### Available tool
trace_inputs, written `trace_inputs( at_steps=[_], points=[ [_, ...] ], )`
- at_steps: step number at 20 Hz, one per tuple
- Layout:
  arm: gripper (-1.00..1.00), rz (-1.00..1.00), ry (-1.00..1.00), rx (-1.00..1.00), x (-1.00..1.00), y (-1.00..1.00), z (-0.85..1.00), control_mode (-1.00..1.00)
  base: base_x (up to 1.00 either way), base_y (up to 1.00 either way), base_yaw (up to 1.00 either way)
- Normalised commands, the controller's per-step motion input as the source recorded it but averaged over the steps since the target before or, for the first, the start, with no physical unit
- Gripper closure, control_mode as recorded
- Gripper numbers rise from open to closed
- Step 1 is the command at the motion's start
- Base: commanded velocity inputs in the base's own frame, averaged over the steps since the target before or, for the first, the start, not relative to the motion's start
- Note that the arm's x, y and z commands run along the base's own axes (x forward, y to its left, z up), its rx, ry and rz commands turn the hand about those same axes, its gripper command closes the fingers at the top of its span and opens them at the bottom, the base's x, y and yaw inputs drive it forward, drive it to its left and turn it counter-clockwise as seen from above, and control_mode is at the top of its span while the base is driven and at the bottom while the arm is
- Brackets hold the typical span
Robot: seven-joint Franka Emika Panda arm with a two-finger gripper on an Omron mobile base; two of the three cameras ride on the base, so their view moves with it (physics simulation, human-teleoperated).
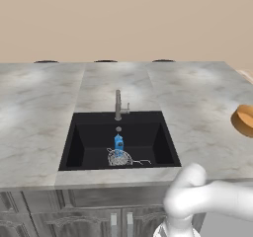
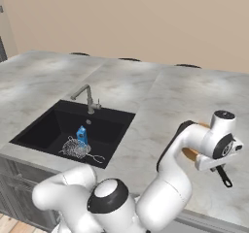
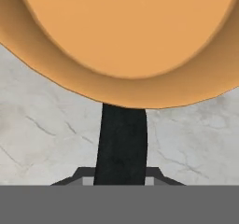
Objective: Pick the strainer and saucepan and place them in the sink. Then turn on the water.
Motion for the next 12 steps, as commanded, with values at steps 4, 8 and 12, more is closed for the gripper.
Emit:
trace_inputs(
  at_steps=[4, 8, 12],
  points=[
    [1.00, 0.21, -0.03, -0.04, -0.04, 0.69, 0.57, -1.00, 0.00, 0.00, 0.00],
    [1.00, 0.17, 0.00, -0.06, 0.00, 0.92, 0.45, -1.00, 0.00, 0.00, 0.00],
    [1.00, 0.19, 0.03, -0.02, 0.02, 0.92, 0.34, -1.00, 0.00, 0.00, 0.00]
  ],
)
